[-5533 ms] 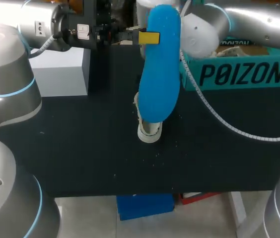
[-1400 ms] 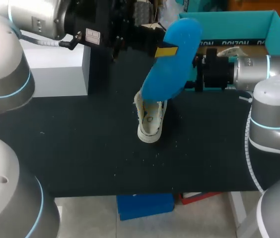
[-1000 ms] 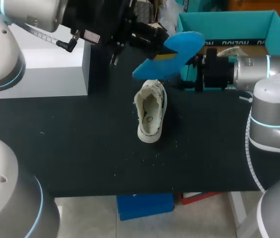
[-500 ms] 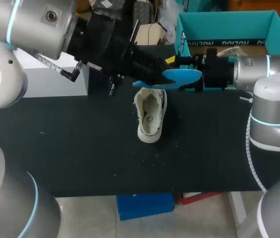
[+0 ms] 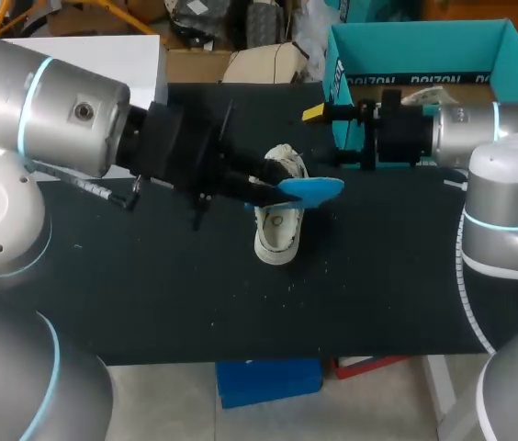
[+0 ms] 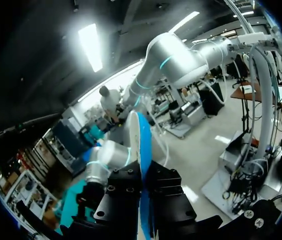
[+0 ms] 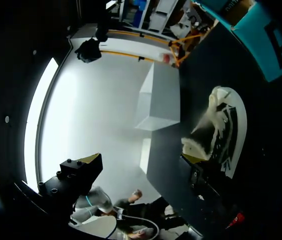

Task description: Take the shoe out of the shoebox, open the shoe tongue, remove and reinsert the insole, then place the shoe into the shoebox

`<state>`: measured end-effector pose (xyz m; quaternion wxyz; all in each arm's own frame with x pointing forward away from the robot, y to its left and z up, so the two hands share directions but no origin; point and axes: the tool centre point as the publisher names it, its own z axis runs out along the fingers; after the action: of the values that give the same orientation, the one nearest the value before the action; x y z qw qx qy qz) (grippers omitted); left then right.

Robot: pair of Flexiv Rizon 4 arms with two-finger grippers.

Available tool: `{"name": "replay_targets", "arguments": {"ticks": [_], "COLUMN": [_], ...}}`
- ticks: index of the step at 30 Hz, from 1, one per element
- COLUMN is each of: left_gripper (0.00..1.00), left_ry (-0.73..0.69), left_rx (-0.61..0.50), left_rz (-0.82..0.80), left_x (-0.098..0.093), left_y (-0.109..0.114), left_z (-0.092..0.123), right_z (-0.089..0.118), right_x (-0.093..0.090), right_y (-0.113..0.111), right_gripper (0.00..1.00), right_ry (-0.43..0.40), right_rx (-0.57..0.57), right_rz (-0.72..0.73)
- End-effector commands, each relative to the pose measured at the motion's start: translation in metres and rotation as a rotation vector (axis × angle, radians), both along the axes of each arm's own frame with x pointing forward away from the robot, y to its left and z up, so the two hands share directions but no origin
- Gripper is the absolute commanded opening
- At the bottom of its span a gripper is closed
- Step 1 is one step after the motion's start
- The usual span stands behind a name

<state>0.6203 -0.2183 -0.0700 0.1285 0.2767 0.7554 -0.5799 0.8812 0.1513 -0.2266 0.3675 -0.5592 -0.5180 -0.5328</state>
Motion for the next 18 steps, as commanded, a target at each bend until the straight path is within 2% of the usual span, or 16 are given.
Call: {"name": "replay_targets", "arguments": {"ticks": [1,11,14,18], "left_gripper": [0.0,0.0,0.0,0.0], "left_ry": [-0.034,-0.117,-0.221,-0.333], "left_rx": [-0.158,-0.22,-0.26,-0.236], "left_rz": [0.1,0.108,0.094,0.123], "left_x": [-0.014,-0.018,-0.024,-0.026], "left_y": [0.011,0.019,0.022,0.026], "left_z": [-0.025,-0.059,-0.068,-0.08], "right_z": [-0.001,-0.001,-0.001,-0.001], "right_x": [0.0,0.0,0.0,0.0], "right_y": [0.002,0.002,0.002,0.002], "right_gripper": [1.0,1.0,1.0,1.0], "right_ry": [-0.001,-0.001,-0.001,-0.001], "right_rx": [0.0,0.0,0.0,0.0], "right_rz": [-0.003,-0.003,-0.003,-0.003]}}
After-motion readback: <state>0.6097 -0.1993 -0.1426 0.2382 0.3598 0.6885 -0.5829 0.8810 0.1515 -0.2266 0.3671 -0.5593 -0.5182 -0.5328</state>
